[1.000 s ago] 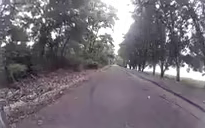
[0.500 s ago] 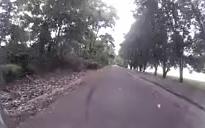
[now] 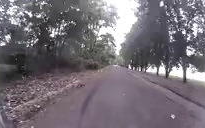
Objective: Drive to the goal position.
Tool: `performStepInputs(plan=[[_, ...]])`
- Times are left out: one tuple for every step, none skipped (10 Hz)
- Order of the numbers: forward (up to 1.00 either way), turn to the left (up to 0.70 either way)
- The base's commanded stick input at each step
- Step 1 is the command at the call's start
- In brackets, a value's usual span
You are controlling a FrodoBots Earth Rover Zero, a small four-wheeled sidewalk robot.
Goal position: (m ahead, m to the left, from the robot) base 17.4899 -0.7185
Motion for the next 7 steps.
performStepInputs(plan=[[0.7,0.0],[0.7,0.0],[0.7,0.0],[0.7,0.0],[0.7,0.0],[0.7,0.0],[0.7,0.0]])
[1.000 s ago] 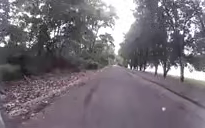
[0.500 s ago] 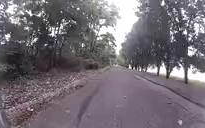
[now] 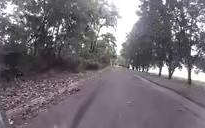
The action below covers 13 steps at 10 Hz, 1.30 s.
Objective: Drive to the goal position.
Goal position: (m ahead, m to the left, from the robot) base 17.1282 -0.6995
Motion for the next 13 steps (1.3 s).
performStepInputs(plan=[[0.7,0.0],[0.7,0.0],[0.7,0.0],[0.7,0.0],[0.7,0.0],[0.7,0.0],[0.7,0.0],[0.7,-0.01],[0.7,-0.02],[0.7,-0.11],[0.7,-0.11],[0.7,0.0],[0.7,0.0]])
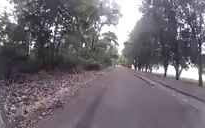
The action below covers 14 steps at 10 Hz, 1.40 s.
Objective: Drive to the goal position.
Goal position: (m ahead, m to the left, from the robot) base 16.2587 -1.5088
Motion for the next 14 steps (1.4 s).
performStepInputs(plan=[[0.7,0.0],[0.7,0.0],[0.7,0.0],[0.7,0.0],[0.7,-0.03],[0.7,-0.12],[0.7,-0.2],[0.7,-0.29],[0.7,-0.32],[0.7,-0.23],[0.7,-0.14],[0.7,-0.06],[0.7,0.0],[0.7,0.0]])
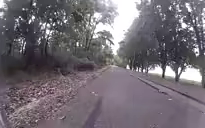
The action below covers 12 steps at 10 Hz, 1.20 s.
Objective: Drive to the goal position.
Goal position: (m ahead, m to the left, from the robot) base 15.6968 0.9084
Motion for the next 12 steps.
performStepInputs(plan=[[0.7,0.0],[0.7,0.0],[0.7,0.0],[0.7,0.0],[0.7,0.0],[0.7,0.0],[0.7,0.0],[0.7,0.0],[0.7,0.0],[0.7,0.0],[0.7,0.0],[0.7,0.0]])
